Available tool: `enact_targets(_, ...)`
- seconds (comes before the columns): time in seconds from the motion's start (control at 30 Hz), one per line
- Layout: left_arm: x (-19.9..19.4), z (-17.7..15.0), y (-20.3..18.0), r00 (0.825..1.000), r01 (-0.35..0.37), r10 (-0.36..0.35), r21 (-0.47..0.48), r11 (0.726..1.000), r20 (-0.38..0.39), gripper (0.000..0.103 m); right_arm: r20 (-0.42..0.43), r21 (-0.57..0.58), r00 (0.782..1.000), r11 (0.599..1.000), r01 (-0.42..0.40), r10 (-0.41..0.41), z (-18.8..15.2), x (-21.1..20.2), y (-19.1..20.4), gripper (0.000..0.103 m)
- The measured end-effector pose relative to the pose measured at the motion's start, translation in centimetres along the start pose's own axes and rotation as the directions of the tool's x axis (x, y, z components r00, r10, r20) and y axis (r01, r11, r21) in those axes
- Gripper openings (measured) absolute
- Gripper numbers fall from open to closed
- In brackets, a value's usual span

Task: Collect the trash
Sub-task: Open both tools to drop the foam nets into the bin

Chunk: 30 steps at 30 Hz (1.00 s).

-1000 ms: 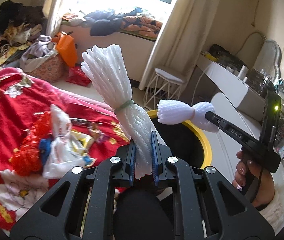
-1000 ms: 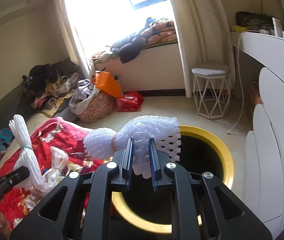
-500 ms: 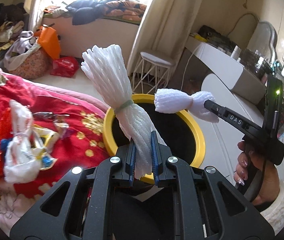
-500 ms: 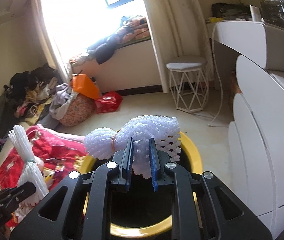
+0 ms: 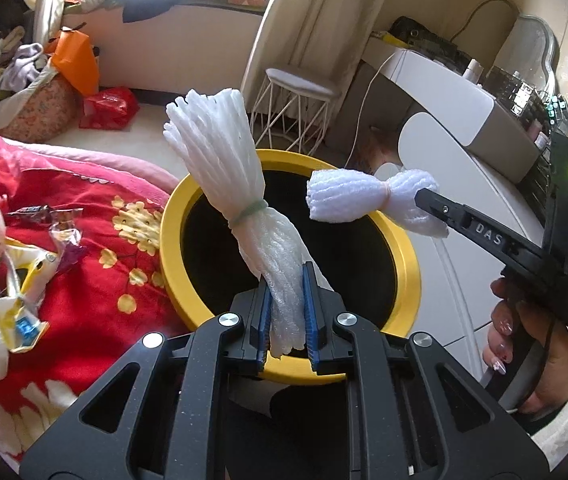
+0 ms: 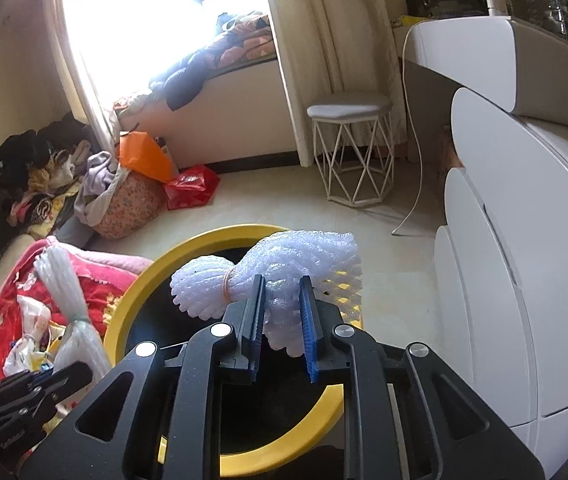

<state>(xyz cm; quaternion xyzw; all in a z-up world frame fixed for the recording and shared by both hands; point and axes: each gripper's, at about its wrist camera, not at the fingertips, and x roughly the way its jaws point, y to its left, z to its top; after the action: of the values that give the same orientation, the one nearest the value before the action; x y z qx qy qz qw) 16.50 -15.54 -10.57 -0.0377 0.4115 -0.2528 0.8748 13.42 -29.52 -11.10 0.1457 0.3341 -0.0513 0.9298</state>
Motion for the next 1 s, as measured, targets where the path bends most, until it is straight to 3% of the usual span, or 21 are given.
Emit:
enact_targets(0.1, 0.7, 0.2, 0.2, 1.000, 0.003, -0.003, -0.006, 1.000, -0.016, 0.013, -0.010, -0.009, 1.000, 1.000, -0.012, 0.012, -0.2, 0.2, 0.4, 0.023)
enact_targets(0.13, 0.7, 0.2, 0.3, 1.000, 0.000, -0.001, -0.008, 1.000, -0.018, 0.022, -0.011, -0.008, 1.000, 1.000, -0.019, 0.019, -0.2, 0.2, 0.3, 0.027)
enact_targets(0.17, 0.5, 0.3, 0.3, 1.000, -0.005, 0.005, -0.008, 1.000, -0.015, 0.041, -0.011, -0.008, 1.000, 1.000, -0.024, 0.024, -0.2, 0.1, 0.4, 0.028)
enact_targets(0.23, -0.1, 0.2, 0.7, 1.000, -0.018, 0.018, -0.012, 1.000, 0.004, 0.057, -0.007, -0.016, 1.000, 0.999, -0.028, 0.028, -0.2, -0.1, 0.6, 0.034)
enact_targets(0.3, -0.9, 0.1, 1.1, 0.999, -0.032, 0.033, -0.019, 0.999, 0.019, 0.062, 0.000, -0.013, 1.000, 0.999, -0.030, 0.030, -0.3, -0.3, 0.7, 0.043)
enact_targets(0.33, -1.3, 0.0, 1.3, 0.999, -0.040, 0.041, -0.026, 0.999, 0.031, 0.070, 0.002, -0.012, 1.000, 0.999, -0.030, 0.030, -0.2, -0.3, 0.6, 0.047)
enact_targets(0.53, -4.4, -0.7, 2.3, 0.991, -0.068, 0.074, -0.058, 0.996, 0.107, 0.091, 0.038, 0.001, 0.998, 0.999, -0.047, 0.046, -0.3, -1.5, 1.3, 0.060)
enact_targets(0.83, -8.9, -1.4, 3.4, 0.964, -0.165, 0.177, -0.072, 0.984, 0.200, 0.092, 0.111, -0.038, 0.990, 0.996, -0.086, 0.090, -0.1, -4.0, 3.8, 0.079)
enact_targets(1.0, -11.4, -1.4, 4.5, 0.947, -0.197, 0.215, -0.100, 0.975, 0.237, 0.092, 0.137, -0.066, 0.983, 0.991, -0.113, 0.121, -0.6, -5.0, 5.8, 0.082)
